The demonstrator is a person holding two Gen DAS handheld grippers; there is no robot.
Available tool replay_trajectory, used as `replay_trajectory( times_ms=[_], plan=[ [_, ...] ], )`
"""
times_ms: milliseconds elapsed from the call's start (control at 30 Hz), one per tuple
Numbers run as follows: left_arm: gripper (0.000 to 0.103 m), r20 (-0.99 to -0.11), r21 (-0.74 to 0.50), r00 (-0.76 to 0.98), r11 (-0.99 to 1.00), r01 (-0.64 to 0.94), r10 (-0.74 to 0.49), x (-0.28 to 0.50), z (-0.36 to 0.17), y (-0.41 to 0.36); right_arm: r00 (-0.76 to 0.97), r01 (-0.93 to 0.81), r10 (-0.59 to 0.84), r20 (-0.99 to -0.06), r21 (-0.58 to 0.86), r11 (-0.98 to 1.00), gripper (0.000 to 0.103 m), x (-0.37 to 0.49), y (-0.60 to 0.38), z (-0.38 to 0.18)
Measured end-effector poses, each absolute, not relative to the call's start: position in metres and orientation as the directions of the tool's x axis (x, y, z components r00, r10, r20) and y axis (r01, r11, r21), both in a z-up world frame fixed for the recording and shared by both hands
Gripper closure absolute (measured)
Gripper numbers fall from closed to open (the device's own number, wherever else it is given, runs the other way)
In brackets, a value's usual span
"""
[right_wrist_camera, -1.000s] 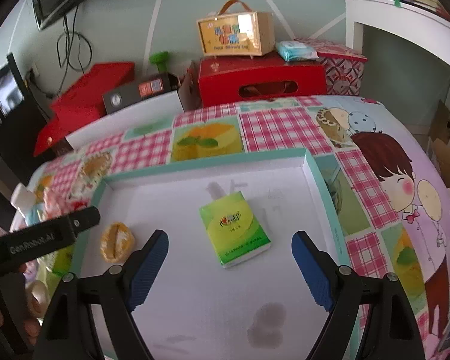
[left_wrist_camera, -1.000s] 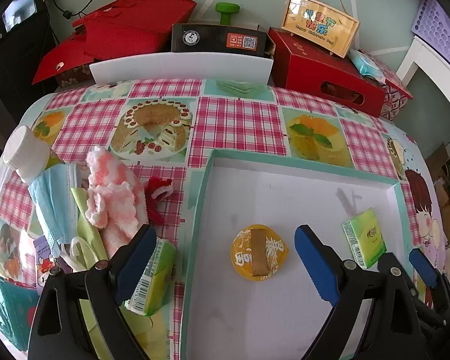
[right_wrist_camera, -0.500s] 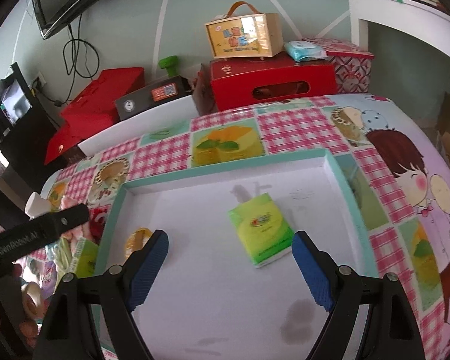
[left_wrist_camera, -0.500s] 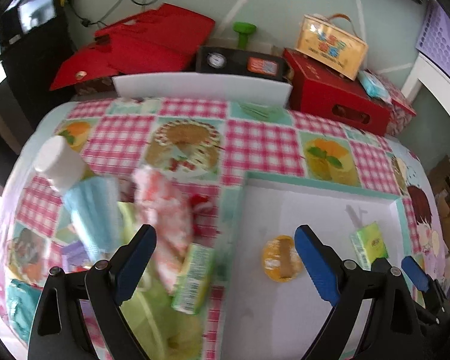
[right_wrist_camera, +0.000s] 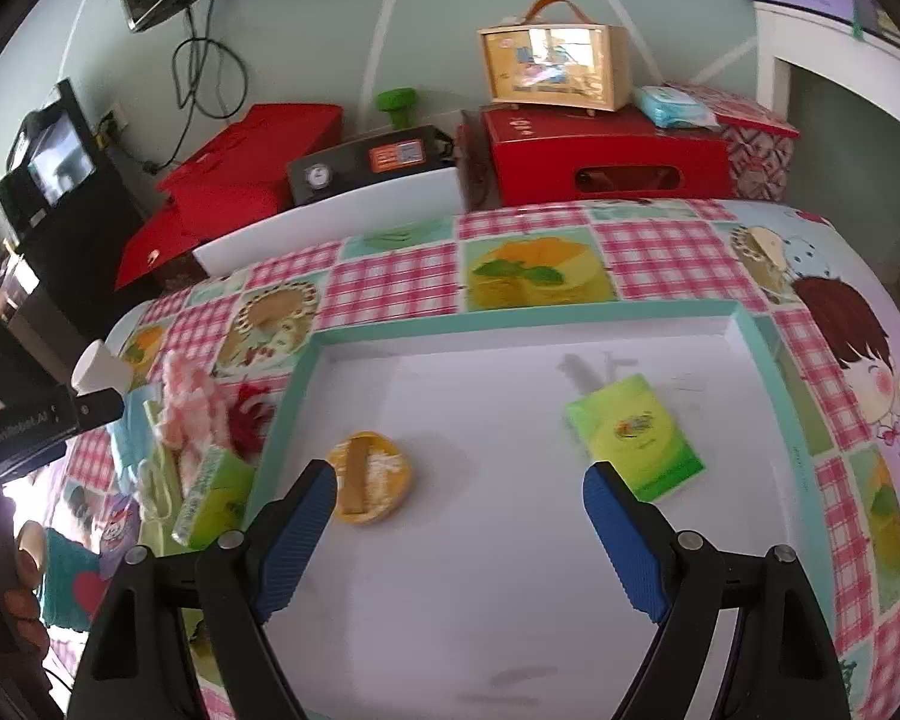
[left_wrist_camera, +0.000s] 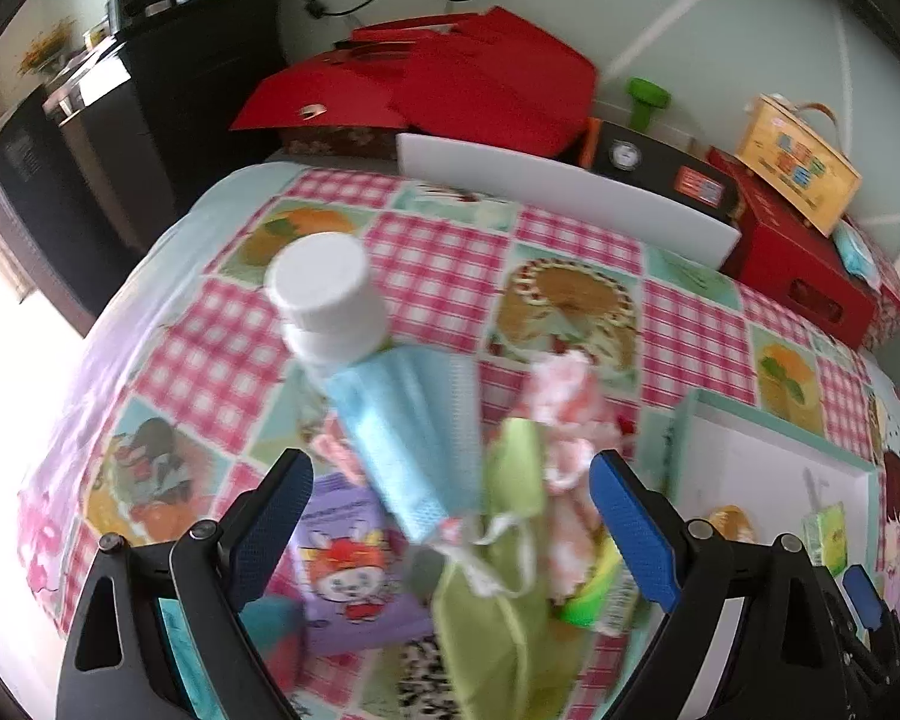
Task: Organize soft objects
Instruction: 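Move both open tools back toward the pile of items, then grasp green juice box with right tool while left tool grasps blue mask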
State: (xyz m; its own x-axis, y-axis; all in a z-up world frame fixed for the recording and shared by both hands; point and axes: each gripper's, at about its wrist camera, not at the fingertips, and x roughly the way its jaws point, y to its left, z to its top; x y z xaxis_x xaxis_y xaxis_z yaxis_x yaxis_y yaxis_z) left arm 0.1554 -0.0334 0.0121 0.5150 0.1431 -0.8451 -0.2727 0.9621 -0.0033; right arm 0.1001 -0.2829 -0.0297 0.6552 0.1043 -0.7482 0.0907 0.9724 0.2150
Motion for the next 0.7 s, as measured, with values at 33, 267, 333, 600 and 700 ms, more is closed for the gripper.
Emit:
replay_trajectory(
  times_ms=[33, 267, 333, 600, 700],
  plan=[
    [0.009, -0.845, 0.0, 0.514, 0.961, -0.278, 0.148, 0.155, 0.012, -0.03, 0.654, 0.082, 0.109, -0.748, 0.214, 0.973, 0.016, 0.101, -0.278, -0.03],
    [0.009, -0.851, 0.02, 0.489, 0.943, -0.333, 0.191, 0.148, 0.01, 0.0, 0.647, 0.013, 0.158, -0.746, 0.218, 0.976, 0.016, 0.105, -0.244, -0.027],
    [0.009, -0.855, 0.006, 0.485, 0.938, -0.347, 0.185, 0.146, 0.009, 0.01, 0.644, -0.009, 0.174, -0.745, 0.219, 0.976, 0.016, 0.106, -0.233, -0.027],
    [0.009, -0.873, -0.071, 0.469, 0.916, -0.394, 0.134, 0.142, 0.005, 0.038, 0.613, -0.111, 0.242, -0.752, 0.221, 0.969, 0.016, 0.113, -0.187, -0.032],
    [0.009, -0.876, -0.107, 0.47, 0.91, -0.401, 0.104, 0.143, 0.001, 0.044, 0.604, -0.14, 0.247, -0.757, 0.204, 0.969, 0.016, 0.114, -0.172, -0.036]
  ],
)
